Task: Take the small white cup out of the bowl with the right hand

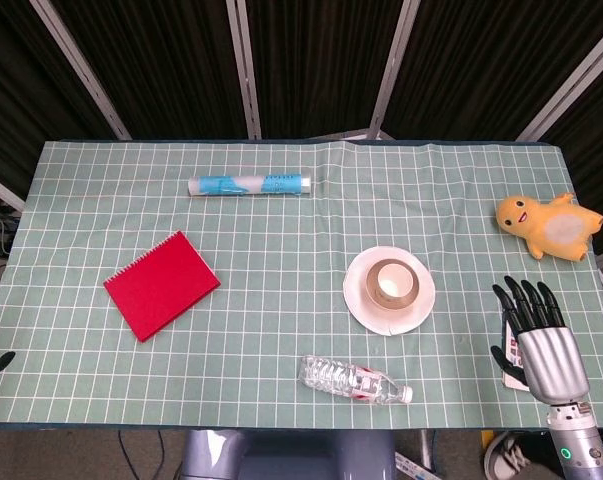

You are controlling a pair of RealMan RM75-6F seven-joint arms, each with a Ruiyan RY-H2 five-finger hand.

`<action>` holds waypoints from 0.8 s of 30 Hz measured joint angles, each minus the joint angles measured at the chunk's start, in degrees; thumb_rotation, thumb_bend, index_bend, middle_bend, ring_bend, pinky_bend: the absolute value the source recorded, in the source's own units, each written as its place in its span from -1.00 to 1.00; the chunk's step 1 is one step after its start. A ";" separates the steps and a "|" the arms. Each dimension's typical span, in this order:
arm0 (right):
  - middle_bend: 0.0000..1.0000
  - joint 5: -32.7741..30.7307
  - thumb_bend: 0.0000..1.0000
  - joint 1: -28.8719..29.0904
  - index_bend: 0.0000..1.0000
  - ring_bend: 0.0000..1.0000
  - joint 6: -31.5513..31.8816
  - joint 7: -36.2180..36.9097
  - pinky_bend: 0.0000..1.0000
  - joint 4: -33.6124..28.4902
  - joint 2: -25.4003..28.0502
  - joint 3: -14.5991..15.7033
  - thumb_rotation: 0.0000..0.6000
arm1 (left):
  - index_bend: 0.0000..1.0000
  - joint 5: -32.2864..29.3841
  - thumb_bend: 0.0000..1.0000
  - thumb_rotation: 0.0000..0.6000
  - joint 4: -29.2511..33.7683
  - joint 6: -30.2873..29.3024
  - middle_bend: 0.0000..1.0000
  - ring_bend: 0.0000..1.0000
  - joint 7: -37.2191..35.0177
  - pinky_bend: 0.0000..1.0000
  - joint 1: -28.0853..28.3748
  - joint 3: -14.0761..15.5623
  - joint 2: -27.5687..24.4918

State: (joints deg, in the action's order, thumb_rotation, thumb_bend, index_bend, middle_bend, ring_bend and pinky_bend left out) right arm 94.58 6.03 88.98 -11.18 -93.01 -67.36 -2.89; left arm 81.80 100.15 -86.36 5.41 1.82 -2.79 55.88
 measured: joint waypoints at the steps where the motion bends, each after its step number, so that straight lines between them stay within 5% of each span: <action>1: -1.00 -0.02 -0.69 0.00 -1.00 -1.00 0.00 -0.02 -1.00 0.01 -0.01 -0.01 1.00 | -1.00 0.01 -1.00 1.00 0.01 -0.01 -1.00 -1.00 -0.01 -1.00 -0.01 0.00 0.00; 17: -1.00 1.02 -0.69 1.58 -1.00 -1.00 -1.59 -0.04 -1.00 -1.76 -0.51 -0.22 1.00 | -1.00 -0.23 -1.00 1.00 -0.35 -0.24 -1.00 -1.00 -1.05 -1.00 -0.01 -0.39 -0.24; 21: -1.00 1.13 -0.68 3.29 -0.56 -1.00 -3.64 -1.23 -1.00 -2.52 -1.63 -0.81 1.00 | -1.00 -0.23 -1.00 1.00 -0.45 -0.28 -1.00 -1.00 -1.36 -1.00 -0.06 -0.39 -0.34; 24: -0.96 1.05 -0.65 5.35 -0.40 -1.00 -5.96 -2.97 -1.00 -2.84 -3.44 -1.75 1.00 | -1.00 -0.38 -1.00 1.00 -0.41 -0.60 -1.00 -1.00 -1.81 -1.00 -0.22 -0.50 -0.49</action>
State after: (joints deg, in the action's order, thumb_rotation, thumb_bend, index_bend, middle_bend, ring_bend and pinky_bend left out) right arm 95.63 11.38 83.02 -14.15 -95.86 -70.80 -4.64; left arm 81.42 99.74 -86.96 3.60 1.60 -3.29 55.39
